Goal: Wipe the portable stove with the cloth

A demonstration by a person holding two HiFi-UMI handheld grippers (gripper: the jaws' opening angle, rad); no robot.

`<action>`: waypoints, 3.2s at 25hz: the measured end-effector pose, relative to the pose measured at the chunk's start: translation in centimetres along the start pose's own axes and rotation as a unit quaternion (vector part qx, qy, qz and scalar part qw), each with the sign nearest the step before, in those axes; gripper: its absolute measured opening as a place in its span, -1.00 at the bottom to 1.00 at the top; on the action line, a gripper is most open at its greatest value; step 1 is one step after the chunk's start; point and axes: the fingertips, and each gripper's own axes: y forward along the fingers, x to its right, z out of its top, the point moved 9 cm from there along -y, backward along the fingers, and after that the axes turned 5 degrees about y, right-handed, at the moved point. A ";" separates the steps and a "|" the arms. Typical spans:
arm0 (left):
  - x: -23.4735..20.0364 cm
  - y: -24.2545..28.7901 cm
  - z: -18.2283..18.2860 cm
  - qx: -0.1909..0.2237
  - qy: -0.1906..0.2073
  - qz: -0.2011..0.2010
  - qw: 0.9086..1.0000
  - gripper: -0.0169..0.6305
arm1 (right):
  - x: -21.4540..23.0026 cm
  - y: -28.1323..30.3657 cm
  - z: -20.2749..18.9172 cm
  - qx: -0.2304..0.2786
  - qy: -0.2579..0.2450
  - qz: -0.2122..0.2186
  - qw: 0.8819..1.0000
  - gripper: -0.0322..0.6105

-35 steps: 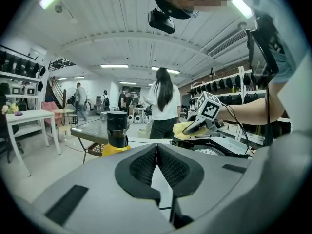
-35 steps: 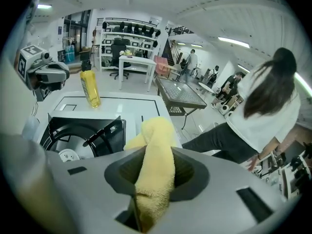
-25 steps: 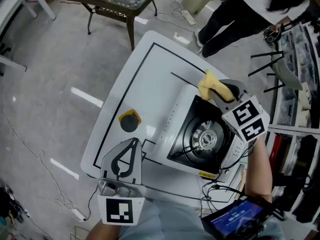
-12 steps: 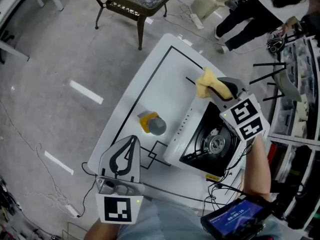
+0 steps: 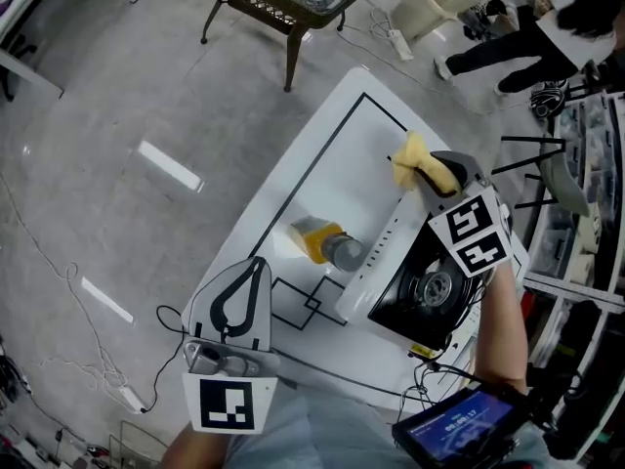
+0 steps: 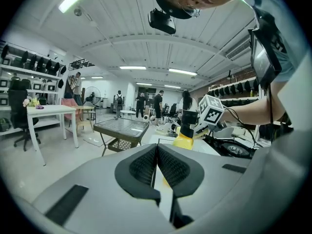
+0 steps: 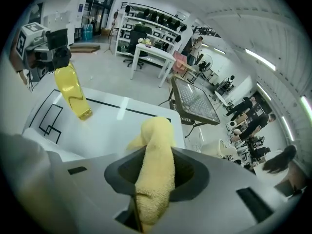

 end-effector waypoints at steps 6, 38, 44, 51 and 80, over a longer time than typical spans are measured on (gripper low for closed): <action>-0.4 0.0 -1.1 -0.002 0.004 -0.009 1.000 -0.89 | -1.4 1.0 -0.1 -0.022 -0.020 -0.001 1.000 -0.49; 1.8 -5.5 -2.4 0.020 0.020 0.004 1.000 -0.89 | -10.3 -3.1 0.1 -0.024 -0.060 0.071 0.995 -0.49; 2.7 -6.9 -2.3 0.030 0.016 0.012 0.999 -0.89 | -12.3 -4.1 0.1 -0.023 -0.074 0.083 0.994 -0.49; 3.4 -9.6 -2.4 0.036 0.024 0.026 0.999 -0.89 | -15.0 -5.4 0.2 -0.017 -0.085 0.098 0.991 -0.49; 9.2 -21.1 -2.6 0.080 0.031 0.097 0.992 -0.89 | -27.0 -13.5 -1.0 0.038 -0.139 0.175 0.974 -0.49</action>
